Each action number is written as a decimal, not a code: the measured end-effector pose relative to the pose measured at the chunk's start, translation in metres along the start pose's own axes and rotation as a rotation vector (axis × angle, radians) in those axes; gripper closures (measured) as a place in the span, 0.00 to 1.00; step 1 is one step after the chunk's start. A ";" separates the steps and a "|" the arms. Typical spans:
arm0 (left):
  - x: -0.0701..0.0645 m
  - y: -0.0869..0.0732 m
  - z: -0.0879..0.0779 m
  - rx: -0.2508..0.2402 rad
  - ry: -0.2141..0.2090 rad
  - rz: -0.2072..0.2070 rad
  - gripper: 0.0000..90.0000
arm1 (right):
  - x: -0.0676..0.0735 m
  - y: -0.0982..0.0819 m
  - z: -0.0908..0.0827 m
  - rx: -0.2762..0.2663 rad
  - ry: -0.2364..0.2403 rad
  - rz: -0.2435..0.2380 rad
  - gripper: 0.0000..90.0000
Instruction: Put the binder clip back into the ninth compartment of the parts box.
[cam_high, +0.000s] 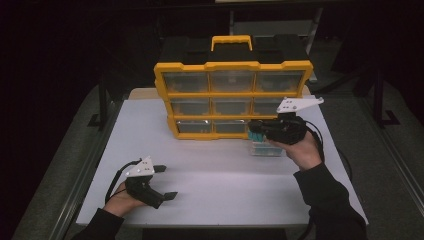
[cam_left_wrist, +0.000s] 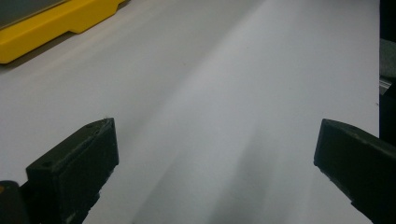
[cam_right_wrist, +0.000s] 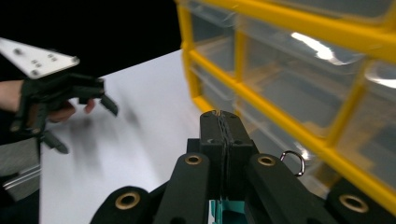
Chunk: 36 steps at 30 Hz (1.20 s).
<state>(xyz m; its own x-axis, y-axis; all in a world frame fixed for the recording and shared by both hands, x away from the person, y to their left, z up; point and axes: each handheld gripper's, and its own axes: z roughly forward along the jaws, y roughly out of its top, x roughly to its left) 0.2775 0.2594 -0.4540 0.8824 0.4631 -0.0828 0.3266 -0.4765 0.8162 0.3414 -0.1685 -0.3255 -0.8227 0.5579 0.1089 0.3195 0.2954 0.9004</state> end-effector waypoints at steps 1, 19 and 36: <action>0.000 0.000 0.000 0.001 0.000 0.001 0.00 | -0.002 0.000 -0.001 -0.004 -0.008 0.003 0.97; 0.000 0.000 0.000 0.006 -0.004 0.003 0.00 | -0.042 -0.031 0.015 0.060 -0.103 0.053 0.97; 0.001 -0.001 -0.001 0.005 -0.003 0.001 0.00 | -0.019 -0.034 0.007 0.078 -0.113 0.070 0.50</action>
<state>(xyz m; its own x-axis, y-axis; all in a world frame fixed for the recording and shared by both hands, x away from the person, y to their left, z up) 0.2775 0.2605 -0.4540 0.8840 0.4599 -0.0835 0.3271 -0.4809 0.8135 0.3495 -0.1834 -0.3613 -0.7406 0.6614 0.1181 0.4131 0.3097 0.8564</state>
